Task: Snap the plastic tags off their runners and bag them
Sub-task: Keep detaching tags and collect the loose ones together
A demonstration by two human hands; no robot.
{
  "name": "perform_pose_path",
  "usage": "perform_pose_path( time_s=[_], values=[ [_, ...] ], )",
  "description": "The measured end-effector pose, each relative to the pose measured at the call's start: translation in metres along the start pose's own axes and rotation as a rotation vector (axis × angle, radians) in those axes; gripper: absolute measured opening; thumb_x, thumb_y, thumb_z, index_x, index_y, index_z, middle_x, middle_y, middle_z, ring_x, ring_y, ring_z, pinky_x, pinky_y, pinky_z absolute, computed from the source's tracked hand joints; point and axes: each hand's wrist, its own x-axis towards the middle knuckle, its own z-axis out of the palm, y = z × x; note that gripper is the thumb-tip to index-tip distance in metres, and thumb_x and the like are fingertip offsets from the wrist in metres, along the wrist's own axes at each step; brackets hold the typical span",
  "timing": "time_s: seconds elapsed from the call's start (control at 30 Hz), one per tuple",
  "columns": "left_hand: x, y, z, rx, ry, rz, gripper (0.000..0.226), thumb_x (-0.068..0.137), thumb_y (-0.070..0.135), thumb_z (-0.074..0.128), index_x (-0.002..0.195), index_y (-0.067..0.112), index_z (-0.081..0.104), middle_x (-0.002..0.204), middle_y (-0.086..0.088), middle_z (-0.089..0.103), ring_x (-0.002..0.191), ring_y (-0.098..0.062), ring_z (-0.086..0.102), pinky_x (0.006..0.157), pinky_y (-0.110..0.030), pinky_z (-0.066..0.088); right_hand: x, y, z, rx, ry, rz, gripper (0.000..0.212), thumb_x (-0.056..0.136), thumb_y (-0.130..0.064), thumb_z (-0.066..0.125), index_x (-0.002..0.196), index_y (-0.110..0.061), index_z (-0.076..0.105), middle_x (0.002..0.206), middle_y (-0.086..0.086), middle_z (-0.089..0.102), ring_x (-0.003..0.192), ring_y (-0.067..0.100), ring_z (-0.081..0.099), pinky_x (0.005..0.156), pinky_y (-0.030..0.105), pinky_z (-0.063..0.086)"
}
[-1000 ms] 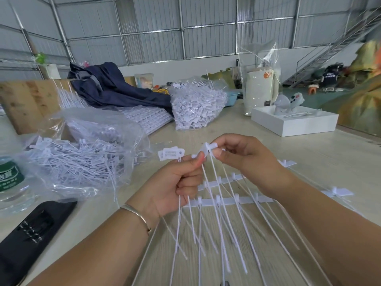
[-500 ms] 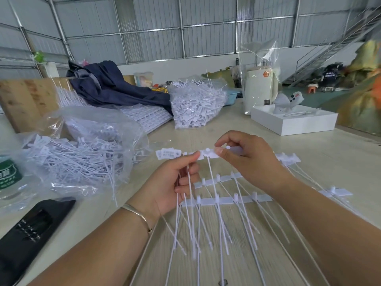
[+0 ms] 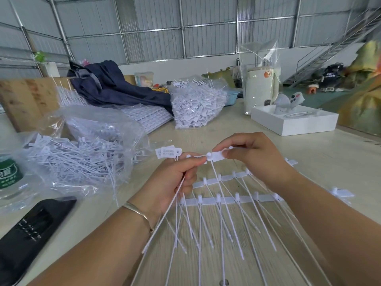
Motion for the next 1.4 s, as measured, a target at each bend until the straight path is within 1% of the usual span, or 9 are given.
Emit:
perform_pose_path(
  time_s=[0.1, 0.33, 0.53, 0.63, 0.77, 0.9, 1.0, 1.07, 1.4],
  values=[
    [0.0, -0.001, -0.002, 0.083, -0.015, 0.027, 0.008, 0.077, 0.012, 0.074, 0.073, 0.016, 0.068, 0.047, 0.001, 0.031, 0.038, -0.01, 0.024, 0.036, -0.017, 0.02, 0.0, -0.002, -0.002, -0.015, -0.018, 0.01, 0.024, 0.08, 0.003, 0.062, 0.078, -0.014, 0.078, 0.085, 0.028, 0.066, 0.082, 0.046, 0.055, 0.073, 0.031, 0.04],
    [0.0, -0.002, -0.003, 0.295, -0.051, -0.021, 0.013, 0.065, 0.01, 0.073, 0.063, 0.014, 0.061, 0.042, 0.005, 0.024, 0.036, -0.009, 0.018, 0.038, -0.014, 0.016, -0.003, -0.001, -0.006, -0.088, -0.065, 0.046, 0.032, 0.076, 0.005, 0.052, 0.053, -0.009, 0.069, 0.062, 0.013, 0.065, 0.065, 0.015, 0.055, 0.066, 0.024, 0.044],
    [0.002, -0.003, -0.011, 0.123, -0.014, -0.055, 0.048, 0.082, -0.003, 0.067, 0.048, 0.024, 0.047, 0.048, 0.006, 0.025, 0.036, -0.005, 0.02, 0.033, -0.015, 0.019, -0.001, 0.0, -0.006, 0.018, 0.039, 0.039, 0.022, 0.074, -0.013, 0.049, 0.07, 0.001, 0.065, 0.062, 0.0, 0.051, 0.059, 0.006, 0.043, 0.057, 0.013, 0.035],
    [0.001, -0.003, -0.008, 0.083, 0.013, -0.124, 0.04, 0.089, 0.014, 0.066, 0.061, 0.023, 0.039, 0.053, 0.006, 0.024, 0.039, -0.005, 0.021, 0.031, -0.014, 0.02, -0.001, 0.001, -0.004, -0.024, 0.068, 0.017, 0.025, 0.07, -0.017, 0.044, 0.076, -0.001, 0.061, 0.063, -0.001, 0.044, 0.056, 0.006, 0.039, 0.05, 0.013, 0.032],
    [-0.002, -0.002, -0.003, -0.03, -0.018, -0.255, 0.045, 0.083, 0.058, 0.053, 0.063, 0.021, 0.037, 0.054, 0.005, 0.031, 0.038, -0.006, 0.023, 0.031, -0.016, 0.023, -0.001, 0.005, 0.0, -0.174, 0.034, -0.063, 0.015, 0.084, 0.006, 0.048, 0.083, -0.006, 0.058, 0.067, 0.003, 0.05, 0.057, 0.008, 0.041, 0.053, 0.02, 0.033],
    [-0.002, -0.003, 0.002, -0.017, -0.014, -0.228, 0.048, 0.084, 0.064, 0.047, 0.081, 0.016, 0.051, 0.056, 0.005, 0.03, 0.038, -0.005, 0.021, 0.032, -0.016, 0.019, -0.002, 0.007, 0.005, -0.325, -0.026, -0.156, 0.016, 0.082, 0.006, 0.055, 0.087, -0.01, 0.058, 0.078, 0.005, 0.056, 0.069, 0.012, 0.046, 0.061, 0.019, 0.035],
    [-0.003, -0.001, 0.002, 0.03, -0.004, -0.181, 0.047, 0.081, 0.059, 0.058, 0.094, 0.014, 0.062, 0.058, 0.007, 0.023, 0.041, -0.005, 0.018, 0.033, -0.016, 0.016, -0.002, 0.009, 0.004, -0.339, -0.023, -0.18, 0.018, 0.083, 0.004, 0.057, 0.088, -0.013, 0.059, 0.081, 0.004, 0.058, 0.07, 0.011, 0.048, 0.059, 0.016, 0.036],
    [-0.004, 0.0, 0.001, 0.053, -0.038, -0.15, 0.025, 0.076, 0.046, 0.071, 0.075, 0.022, 0.072, 0.059, 0.007, 0.022, 0.042, -0.005, 0.017, 0.033, -0.015, 0.016, -0.002, 0.01, 0.004, -0.375, -0.042, -0.199, 0.019, 0.083, 0.003, 0.058, 0.09, -0.015, 0.06, 0.085, 0.003, 0.06, 0.076, 0.01, 0.051, 0.062, 0.014, 0.037],
    [0.003, -0.001, -0.008, -0.122, 0.028, -0.138, 0.028, 0.068, 0.016, 0.076, 0.061, 0.023, 0.05, 0.052, 0.009, 0.024, 0.036, -0.003, 0.017, 0.029, -0.015, 0.013, 0.003, 0.015, -0.011, -0.747, 0.109, -0.273, 0.02, 0.088, -0.042, 0.061, 0.084, -0.022, 0.06, 0.066, -0.008, 0.054, 0.061, 0.001, 0.048, 0.083, 0.033, 0.034]
  ],
)
